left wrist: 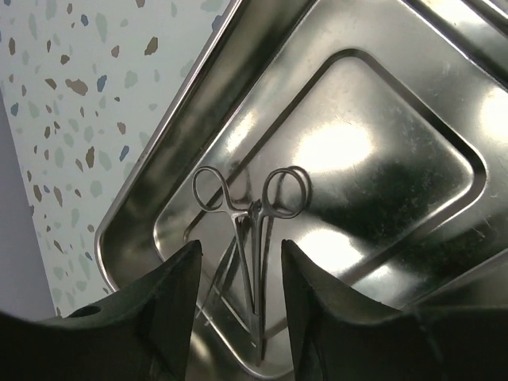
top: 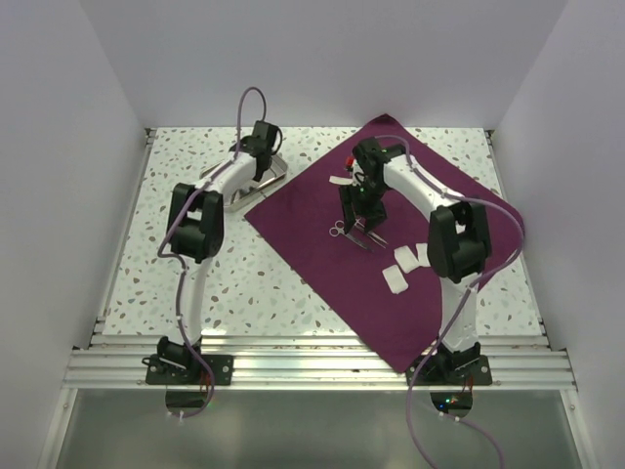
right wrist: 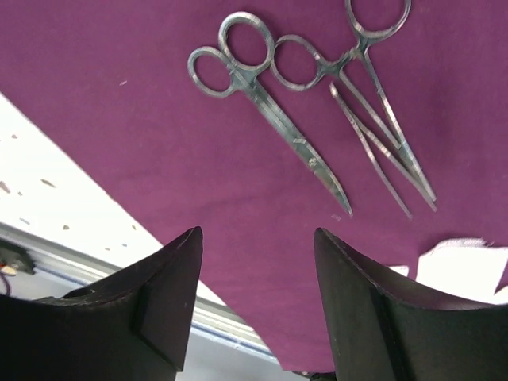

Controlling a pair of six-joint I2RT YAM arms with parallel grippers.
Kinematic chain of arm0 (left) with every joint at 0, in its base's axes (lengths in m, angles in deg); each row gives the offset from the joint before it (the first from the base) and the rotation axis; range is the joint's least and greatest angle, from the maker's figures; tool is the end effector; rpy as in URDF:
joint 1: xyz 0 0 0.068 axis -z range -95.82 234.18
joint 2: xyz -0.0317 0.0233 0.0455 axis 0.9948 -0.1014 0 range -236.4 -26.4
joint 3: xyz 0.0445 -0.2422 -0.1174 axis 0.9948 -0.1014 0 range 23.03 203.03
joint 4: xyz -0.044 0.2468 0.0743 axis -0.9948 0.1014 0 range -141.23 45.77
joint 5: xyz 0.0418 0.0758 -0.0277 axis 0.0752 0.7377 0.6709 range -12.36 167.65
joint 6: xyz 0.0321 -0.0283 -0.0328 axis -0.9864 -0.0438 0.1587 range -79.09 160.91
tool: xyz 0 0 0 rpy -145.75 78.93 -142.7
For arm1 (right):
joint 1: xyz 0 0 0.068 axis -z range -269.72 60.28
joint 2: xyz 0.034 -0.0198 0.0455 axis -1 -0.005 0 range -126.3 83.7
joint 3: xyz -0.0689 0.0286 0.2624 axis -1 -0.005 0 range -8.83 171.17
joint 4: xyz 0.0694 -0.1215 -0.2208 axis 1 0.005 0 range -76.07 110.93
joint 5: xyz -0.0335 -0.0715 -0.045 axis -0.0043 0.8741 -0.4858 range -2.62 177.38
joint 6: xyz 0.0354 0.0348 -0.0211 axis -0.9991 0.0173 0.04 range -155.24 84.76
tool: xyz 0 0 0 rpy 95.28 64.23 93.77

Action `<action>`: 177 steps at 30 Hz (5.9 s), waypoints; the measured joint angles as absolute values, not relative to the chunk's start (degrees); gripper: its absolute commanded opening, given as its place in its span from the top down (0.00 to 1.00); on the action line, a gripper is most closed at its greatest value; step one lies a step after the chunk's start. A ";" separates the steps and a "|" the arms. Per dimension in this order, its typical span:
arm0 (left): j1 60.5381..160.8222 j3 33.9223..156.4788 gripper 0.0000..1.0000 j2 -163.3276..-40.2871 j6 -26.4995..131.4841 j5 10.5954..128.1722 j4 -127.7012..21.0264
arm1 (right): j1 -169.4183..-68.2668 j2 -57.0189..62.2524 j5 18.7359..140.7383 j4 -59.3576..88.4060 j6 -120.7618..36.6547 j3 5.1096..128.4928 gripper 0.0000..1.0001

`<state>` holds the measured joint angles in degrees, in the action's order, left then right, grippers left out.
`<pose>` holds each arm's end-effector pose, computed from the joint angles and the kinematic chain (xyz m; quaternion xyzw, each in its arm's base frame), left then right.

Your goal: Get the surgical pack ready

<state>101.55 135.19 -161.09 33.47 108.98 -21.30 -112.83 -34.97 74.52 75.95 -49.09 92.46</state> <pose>0.5004 -0.1372 0.1799 0.1110 0.9090 0.2280 0.3308 0.3816 0.1716 0.2223 -0.0902 0.9854 0.1349 0.0517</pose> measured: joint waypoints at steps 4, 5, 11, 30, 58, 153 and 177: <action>101.55 135.19 0.44 -158.58 36.46 107.23 -18.33 | -112.83 -36.61 76.13 76.12 -47.97 93.58 0.41; 101.55 135.19 0.44 -157.31 37.84 106.29 -17.24 | -112.83 -36.77 76.59 76.12 -47.62 93.69 0.42; 101.55 132.46 0.44 -145.05 47.37 96.32 -13.63 | -112.85 -37.66 78.97 75.95 -45.61 93.97 0.51; 101.55 106.03 0.47 -126.23 61.95 73.72 -16.62 | -112.85 -40.96 86.41 71.88 -41.85 93.77 0.65; 101.55 106.23 0.46 -125.60 63.74 68.52 -17.13 | -112.96 -40.48 89.40 68.84 -42.11 88.31 1.00; 98.64 145.83 1.00 -162.49 43.24 100.02 -11.14 | -107.37 -45.49 92.81 68.52 -53.35 102.39 0.53; 98.64 144.09 0.62 -163.17 45.32 95.53 -9.87 | -105.81 -50.21 92.31 69.65 -50.77 107.11 0.62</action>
<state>98.64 144.09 -163.17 45.32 95.53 -9.87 -105.81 -50.21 92.31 69.65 -50.77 107.11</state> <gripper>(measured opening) 0.371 0.388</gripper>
